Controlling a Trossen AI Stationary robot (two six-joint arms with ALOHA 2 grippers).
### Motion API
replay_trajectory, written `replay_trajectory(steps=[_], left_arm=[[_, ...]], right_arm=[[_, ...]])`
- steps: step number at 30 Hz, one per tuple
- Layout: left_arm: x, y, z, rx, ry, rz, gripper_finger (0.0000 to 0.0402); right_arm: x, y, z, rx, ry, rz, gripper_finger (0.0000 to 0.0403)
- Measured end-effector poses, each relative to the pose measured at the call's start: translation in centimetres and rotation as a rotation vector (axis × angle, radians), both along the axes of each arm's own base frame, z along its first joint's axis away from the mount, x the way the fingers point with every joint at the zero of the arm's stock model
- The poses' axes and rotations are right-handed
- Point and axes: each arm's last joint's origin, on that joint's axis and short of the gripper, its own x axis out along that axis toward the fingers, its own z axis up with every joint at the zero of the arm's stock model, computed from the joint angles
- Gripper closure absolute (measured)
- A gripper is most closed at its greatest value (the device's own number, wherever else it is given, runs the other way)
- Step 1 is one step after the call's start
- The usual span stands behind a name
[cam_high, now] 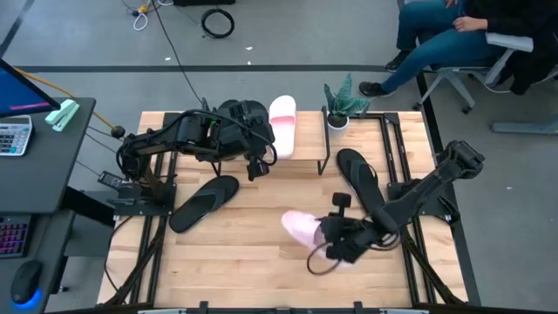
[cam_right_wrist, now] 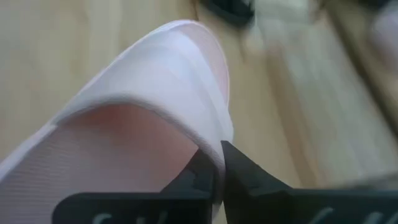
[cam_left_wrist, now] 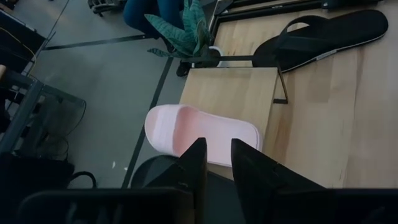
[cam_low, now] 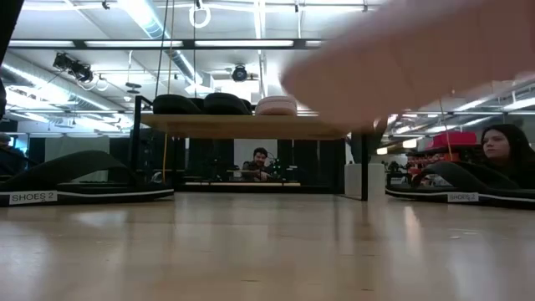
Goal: Pick and place slides into the shelf
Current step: Put the pink slipper on the shelf
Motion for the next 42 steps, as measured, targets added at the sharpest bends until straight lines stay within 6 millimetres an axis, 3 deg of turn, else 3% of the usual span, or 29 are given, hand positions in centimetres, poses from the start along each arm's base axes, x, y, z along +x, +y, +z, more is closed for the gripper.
replay_trajectory(steps=[3, 6, 9, 13, 17, 21, 26, 30, 35, 42], left_arm=[[0.0, -0.1, 0.0, 0.0, 0.0, -0.002, 0.0328], [0.0, -0.1, 0.0, 0.001, 0.0, -0.005, 0.0339], [0.0, -0.4, 0.0, -0.004, -0.009, -0.005, 0.0355], [-0.3, -0.8, 0.3, 0.059, -0.031, 0.05, 0.038], [-1.2, -1.0, 1.1, 0.19, -0.043, 0.118, 0.0397], [-2.2, -1.0, 1.9, 0.239, -0.07, 0.163, 0.0388], [-3.0, -0.9, 2.4, 0.237, -0.079, 0.163, 0.0387], [-3.4, -0.8, 2.7, 0.237, -0.083, 0.166, 0.0397], [-3.6, -0.7, 2.7, 0.24, -0.073, 0.165, 0.0386], [-3.6, -0.7, 2.6, 0.241, -0.066, 0.164, 0.0387]], right_arm=[[0.5, 0.9, 3.5, -0.04, -0.134, -0.038, 0.0385], [0.9, 0.3, 6.1, -0.194, -0.233, -0.139, 0.0393], [1.8, -1.3, 8.2, -0.349, -0.333, -0.303, 0.0394], [3.5, -5.4, 9.5, -0.419, -0.369, -0.511, 0.0392], [5.0, -10.6, 9.4, -0.41, -0.303, -0.634, 0.0393], [6.0, -15.5, 8.3, -0.414, -0.179, -0.707, 0.0393], [5.9, -20.5, 8.0, -0.474, -0.09, -0.827, 0.0393], [5.3, -23.9, 7.8, -0.427, -0.057, -0.892, 0.0393], [4.9, -26.4, 7.3, -0.357, -0.017, -0.911, 0.0393], [6.1, -27.3, 5.1, -0.385, 0.088, -0.888, 0.0393]])
